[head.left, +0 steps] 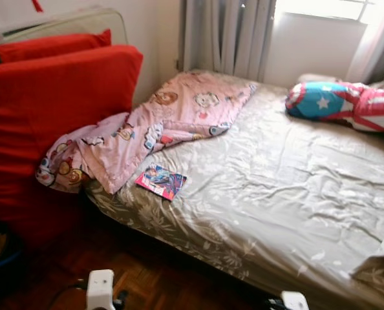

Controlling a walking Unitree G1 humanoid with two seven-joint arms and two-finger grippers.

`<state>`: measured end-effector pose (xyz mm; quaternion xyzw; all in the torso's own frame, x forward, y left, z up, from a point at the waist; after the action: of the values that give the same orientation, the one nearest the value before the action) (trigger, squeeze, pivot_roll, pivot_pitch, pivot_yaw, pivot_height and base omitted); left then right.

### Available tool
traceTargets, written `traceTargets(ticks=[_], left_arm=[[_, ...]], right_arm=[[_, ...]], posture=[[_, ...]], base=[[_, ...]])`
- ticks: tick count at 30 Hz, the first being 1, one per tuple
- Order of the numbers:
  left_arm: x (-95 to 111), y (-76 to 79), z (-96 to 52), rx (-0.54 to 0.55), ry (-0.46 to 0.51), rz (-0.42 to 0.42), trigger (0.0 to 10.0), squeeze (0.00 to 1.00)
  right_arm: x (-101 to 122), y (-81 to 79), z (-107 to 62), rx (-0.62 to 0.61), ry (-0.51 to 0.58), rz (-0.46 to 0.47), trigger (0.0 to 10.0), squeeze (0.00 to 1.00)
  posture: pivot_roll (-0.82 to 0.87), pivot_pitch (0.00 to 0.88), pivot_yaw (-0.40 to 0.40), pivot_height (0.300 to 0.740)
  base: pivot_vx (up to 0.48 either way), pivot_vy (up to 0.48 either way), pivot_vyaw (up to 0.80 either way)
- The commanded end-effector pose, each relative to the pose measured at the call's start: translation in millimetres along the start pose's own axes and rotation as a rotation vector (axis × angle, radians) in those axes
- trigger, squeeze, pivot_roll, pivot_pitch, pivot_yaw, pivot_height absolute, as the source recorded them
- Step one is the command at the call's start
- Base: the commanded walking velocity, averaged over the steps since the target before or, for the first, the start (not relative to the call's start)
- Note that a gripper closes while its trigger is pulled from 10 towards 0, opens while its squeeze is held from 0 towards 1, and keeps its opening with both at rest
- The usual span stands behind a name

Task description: Clean up the room

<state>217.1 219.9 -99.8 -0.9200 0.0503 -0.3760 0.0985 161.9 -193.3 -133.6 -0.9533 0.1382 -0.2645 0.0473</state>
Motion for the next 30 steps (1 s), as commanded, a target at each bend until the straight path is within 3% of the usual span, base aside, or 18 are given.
traceTargets(ticks=[1, 27, 30], left_arm=[[-3.1, -8.8, -0.5, 0.015, -0.013, 0.02, 10.0, 0.0], [-4.2, -7.5, -1.0, 0.005, -0.012, 0.03, 10.0, 0.0], [-4.2, -7.3, -1.0, 0.006, -0.013, 0.026, 10.0, 0.0]], right_arm=[[7.1, -7.2, 2.2, 0.014, 0.019, 0.001, 10.0, 0.0], [4.2, -6.5, 1.9, 0.011, 0.006, -0.003, 10.0, 0.0], [3.6, -6.6, 1.9, 0.012, 0.001, -0.006, 10.0, 0.0]], posture=[[0.06, 0.0, -0.066, 0.74], [0.06, 0.0, -0.06, 0.74], [0.06, 0.0, -0.061, 0.74]], base=[[0.0, -0.296, 0.0], [0.0, -0.296, 0.0], [0.0, -0.196, -0.64]])
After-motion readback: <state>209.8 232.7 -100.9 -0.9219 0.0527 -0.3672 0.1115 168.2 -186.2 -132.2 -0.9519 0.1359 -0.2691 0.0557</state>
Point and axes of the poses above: a point about 5 cm out from each wrist's last joint towards the gripper, its own z axis pointing out of the wrist towards the gripper, its own x axis along the axis of the wrist's last joint, y = z × x, the point moved 4 cm from there along z, pointing out of the wrist towards the gripper, and after that the axes turned 12 degrees about z, right-handed, at the moved point
